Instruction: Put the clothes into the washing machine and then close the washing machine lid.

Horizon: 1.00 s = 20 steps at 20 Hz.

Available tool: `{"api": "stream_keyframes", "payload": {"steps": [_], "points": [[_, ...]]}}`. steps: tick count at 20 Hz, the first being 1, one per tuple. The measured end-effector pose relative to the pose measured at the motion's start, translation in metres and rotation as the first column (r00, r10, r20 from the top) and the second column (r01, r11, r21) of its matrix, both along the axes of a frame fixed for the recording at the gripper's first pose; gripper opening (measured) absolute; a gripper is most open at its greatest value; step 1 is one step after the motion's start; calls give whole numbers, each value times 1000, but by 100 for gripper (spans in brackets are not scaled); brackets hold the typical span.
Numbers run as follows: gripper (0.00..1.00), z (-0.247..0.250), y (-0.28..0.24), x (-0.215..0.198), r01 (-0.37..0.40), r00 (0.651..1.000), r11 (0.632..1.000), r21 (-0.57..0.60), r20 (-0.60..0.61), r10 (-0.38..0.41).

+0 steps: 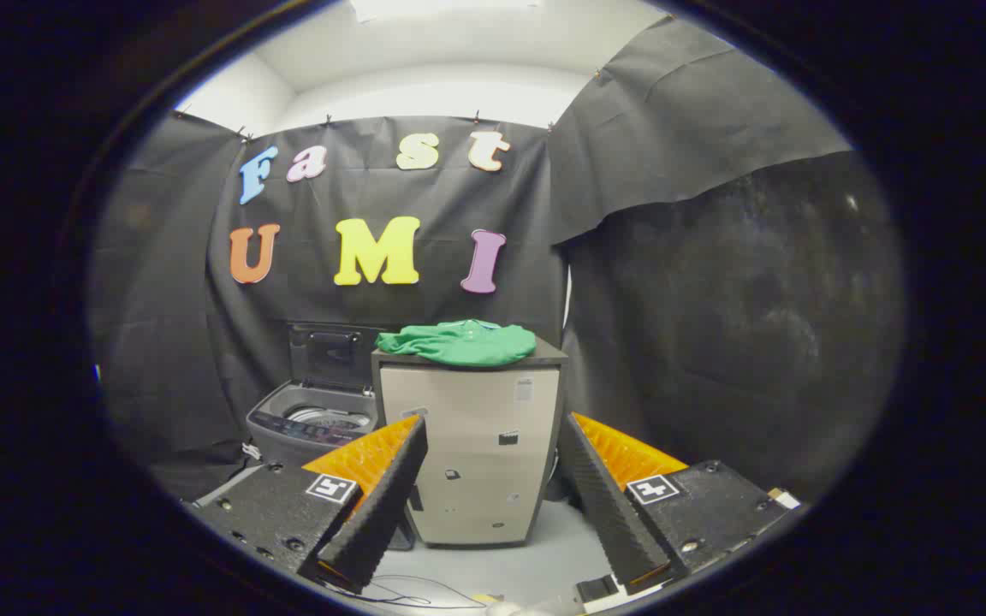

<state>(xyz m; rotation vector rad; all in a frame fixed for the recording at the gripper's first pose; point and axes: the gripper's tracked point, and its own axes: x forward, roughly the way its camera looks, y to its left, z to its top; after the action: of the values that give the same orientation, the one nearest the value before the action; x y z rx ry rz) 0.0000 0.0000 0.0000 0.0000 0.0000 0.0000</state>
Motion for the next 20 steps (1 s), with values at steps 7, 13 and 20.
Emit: {"api": "stream_keyframes", "payload": {"steps": [7,13,20], "points": [[100,-9,9,-6,-20,1000,1000,9,-23,20],[100,-10,4,-11,-14,999,1000,8,-31,14],[99,-10,3,-18,-9,1000,1000,3,-30,9]]}}
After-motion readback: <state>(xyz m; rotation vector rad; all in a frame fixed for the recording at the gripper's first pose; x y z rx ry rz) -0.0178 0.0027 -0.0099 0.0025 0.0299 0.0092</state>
